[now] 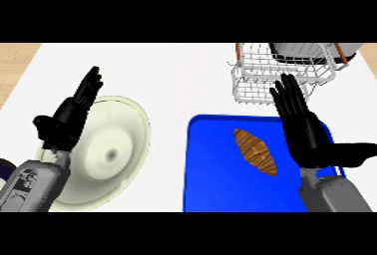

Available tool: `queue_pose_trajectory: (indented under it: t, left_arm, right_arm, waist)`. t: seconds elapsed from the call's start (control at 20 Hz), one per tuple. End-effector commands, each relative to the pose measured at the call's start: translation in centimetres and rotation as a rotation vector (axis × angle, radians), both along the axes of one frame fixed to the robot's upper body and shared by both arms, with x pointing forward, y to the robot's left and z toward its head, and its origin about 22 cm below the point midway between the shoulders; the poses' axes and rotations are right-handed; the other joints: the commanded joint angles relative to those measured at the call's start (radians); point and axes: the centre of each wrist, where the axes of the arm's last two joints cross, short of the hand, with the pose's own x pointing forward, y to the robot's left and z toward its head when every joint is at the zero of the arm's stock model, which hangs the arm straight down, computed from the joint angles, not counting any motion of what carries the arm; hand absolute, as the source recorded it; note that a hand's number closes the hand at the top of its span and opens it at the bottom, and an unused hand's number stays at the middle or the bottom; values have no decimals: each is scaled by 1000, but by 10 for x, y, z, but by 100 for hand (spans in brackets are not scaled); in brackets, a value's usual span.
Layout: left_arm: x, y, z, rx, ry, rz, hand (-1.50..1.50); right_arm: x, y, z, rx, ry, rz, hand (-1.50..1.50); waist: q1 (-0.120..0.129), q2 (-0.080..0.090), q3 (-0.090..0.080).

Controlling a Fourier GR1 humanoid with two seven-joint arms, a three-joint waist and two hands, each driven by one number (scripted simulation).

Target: Pick the croissant from the tray and place it in the tiered basket

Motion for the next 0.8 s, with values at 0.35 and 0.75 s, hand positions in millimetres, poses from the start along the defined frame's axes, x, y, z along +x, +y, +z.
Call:
queue_pose_trajectory:
  t: [0.35,0.75]
  left_arm:
    - [-31,-33,-70,-168,170,-115,0]
    - [-42,-15,-73,-151,181,-87,0]
  right_arm:
    - [29,86,-24,-427,173,147,-150]
    - [22,88,-13,-411,-62,291,-150]
  waist:
    - [22,-2,-21]
    - [-14,-14,-18]
